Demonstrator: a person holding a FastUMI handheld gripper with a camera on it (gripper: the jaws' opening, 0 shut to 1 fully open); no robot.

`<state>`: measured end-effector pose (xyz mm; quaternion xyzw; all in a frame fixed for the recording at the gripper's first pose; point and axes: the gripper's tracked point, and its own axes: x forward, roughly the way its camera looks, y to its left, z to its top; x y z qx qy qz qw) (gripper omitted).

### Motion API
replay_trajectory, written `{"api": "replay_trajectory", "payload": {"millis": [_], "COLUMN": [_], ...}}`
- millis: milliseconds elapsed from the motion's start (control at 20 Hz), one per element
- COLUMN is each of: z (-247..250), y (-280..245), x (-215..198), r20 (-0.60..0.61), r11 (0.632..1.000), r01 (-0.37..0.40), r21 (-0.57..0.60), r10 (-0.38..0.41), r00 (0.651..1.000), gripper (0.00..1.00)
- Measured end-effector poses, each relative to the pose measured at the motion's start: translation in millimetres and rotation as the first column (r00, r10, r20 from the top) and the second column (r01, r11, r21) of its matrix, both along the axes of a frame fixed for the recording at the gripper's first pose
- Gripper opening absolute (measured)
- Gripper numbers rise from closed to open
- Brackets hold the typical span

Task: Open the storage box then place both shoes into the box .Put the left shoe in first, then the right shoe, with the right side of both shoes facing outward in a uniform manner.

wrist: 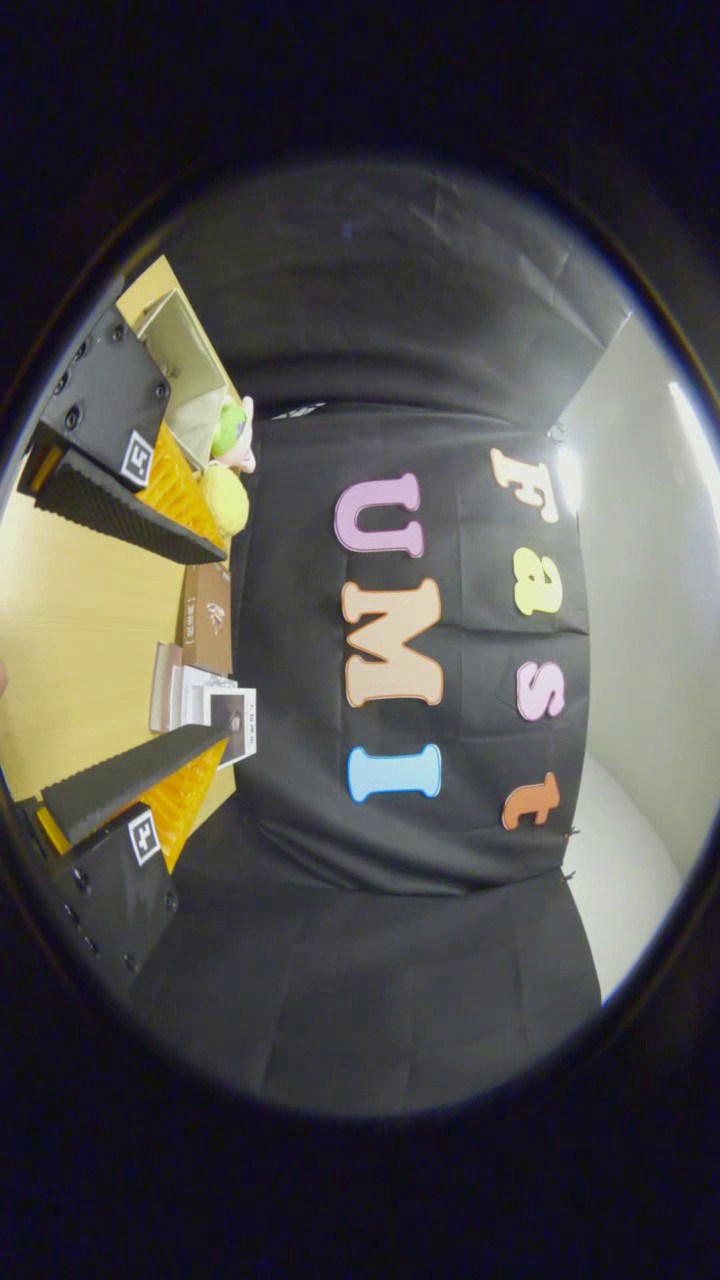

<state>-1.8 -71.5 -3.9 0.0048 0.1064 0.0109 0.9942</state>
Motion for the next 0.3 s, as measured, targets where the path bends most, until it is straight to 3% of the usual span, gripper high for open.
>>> {"api": "replay_trajectory", "payload": {"millis": [300], "z": [7.9], "y": [-8.7], "x": [-1.6], "r20": [0.022], "r11": [1.000], "r01": [0.021], "r21": [-0.007], "r10": [-0.021], "r00": [1.000], "gripper": [1.00]}}
